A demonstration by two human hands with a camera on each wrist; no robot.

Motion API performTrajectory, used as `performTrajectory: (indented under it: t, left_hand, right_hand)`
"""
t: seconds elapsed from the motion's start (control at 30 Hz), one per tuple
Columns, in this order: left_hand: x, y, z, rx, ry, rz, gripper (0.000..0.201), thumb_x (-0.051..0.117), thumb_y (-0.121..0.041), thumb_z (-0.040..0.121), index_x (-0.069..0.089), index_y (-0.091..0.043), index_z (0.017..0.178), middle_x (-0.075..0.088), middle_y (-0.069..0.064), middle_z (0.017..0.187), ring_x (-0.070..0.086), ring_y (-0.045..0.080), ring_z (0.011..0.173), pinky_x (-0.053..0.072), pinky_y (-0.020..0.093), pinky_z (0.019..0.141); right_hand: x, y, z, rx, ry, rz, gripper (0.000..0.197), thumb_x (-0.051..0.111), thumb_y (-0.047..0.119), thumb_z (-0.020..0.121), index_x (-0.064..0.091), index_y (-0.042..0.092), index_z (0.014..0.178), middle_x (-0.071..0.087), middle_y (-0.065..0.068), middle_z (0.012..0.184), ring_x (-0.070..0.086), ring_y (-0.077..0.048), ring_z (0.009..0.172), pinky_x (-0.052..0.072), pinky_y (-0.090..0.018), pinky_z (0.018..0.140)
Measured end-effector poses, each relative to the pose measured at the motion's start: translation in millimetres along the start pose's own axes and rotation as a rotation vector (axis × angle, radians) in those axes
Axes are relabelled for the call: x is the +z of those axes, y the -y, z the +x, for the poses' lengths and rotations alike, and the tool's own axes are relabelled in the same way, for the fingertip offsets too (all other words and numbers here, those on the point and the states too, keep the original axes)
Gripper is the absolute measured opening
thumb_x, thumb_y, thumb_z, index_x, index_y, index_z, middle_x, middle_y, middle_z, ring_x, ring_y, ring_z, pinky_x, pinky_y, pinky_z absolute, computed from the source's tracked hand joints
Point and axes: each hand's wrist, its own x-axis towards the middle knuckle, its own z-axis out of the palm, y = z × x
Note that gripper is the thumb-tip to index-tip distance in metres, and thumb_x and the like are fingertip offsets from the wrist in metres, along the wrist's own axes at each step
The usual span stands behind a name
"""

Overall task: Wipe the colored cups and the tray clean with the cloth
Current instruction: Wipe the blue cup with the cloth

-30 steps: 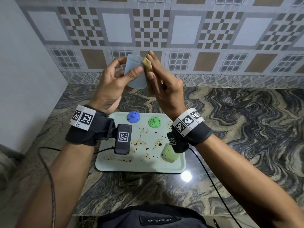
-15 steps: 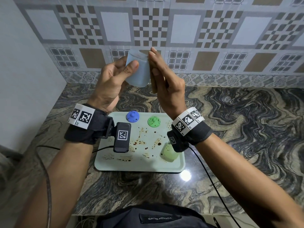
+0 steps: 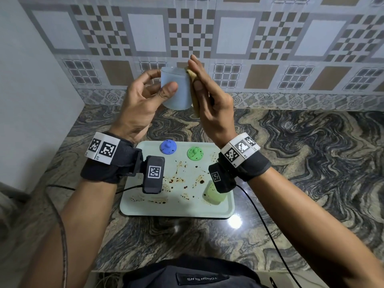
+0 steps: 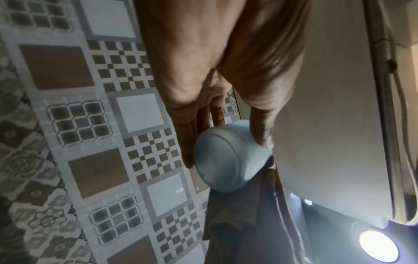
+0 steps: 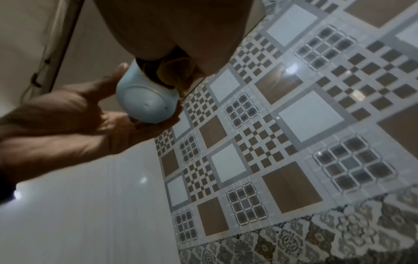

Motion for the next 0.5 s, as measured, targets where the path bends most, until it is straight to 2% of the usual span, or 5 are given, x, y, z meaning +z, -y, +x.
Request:
performTrajectory:
  t: [0.1,0.17,0.33,0.4,0.5]
  left_hand:
    - [1.1,1.7,0.8,-0.007,0.036,-0.007,0.035,0.072,-0.018,0.085,0.058,-0.012,0.117,0.073,-0.001,0.105,0.066,0.015,0.105,0.052,0.029,0.089]
    - [1.2,-1.2,1.9,0.023,0.055,0.067,0.047,0.077,-0.018,0.081,0.057,-0.008,0.122,0.071,0.002,0.112,0.066,0.017,0.107,0.052,0.03,0.089]
    - [-9.2,-3.9,6.2,0.016,0.116,0.098,0.064,0.083,-0.032,0.072,0.058,-0.009,0.126,0.068,0.008,0.121,0.063,0.025,0.115,0.051,0.038,0.096]
    - [-9.3,-2.5,5.6,-0.01,0.08,0.038,0.068,0.083,-0.029,0.073,0.052,-0.004,0.127,0.071,0.006,0.114,0.065,0.024,0.11,0.053,0.037,0.091]
    - [-4.4,-1.2,5.7,-0.021,0.039,0.016,0.053,0.074,-0.016,0.083,0.049,0.0,0.127,0.072,0.004,0.108,0.066,0.022,0.106,0.053,0.039,0.089]
  right_hand:
    - [-0.5,-0.3,0.8,0.002,-0.021,-0.021,0.039,0.045,0.008,0.103,0.047,-0.008,0.139,0.043,-0.031,0.148,0.04,-0.008,0.139,0.037,-0.033,0.115]
    - [0.2,-1.1,-1.0,-0.01,-0.023,-0.022,0.04,0.046,0.011,0.104,0.048,-0.009,0.138,0.042,-0.032,0.148,0.04,-0.005,0.138,0.04,-0.037,0.112]
    - [1.6,-1.1,-1.6,0.047,0.015,0.098,0.042,0.046,0.018,0.106,0.048,-0.008,0.139,0.039,-0.029,0.151,0.039,-0.02,0.142,0.035,-0.055,0.116]
    - [-0.6,0.8,0.6,0.075,0.02,0.104,0.039,0.045,0.011,0.104,0.048,-0.007,0.139,0.041,-0.027,0.151,0.04,-0.021,0.142,0.032,-0.051,0.119]
    - [-3.2,3.2,4.0,0.055,0.0,0.04,0.038,0.045,0.008,0.103,0.05,-0.008,0.138,0.044,-0.027,0.149,0.041,-0.015,0.14,0.033,-0.042,0.119]
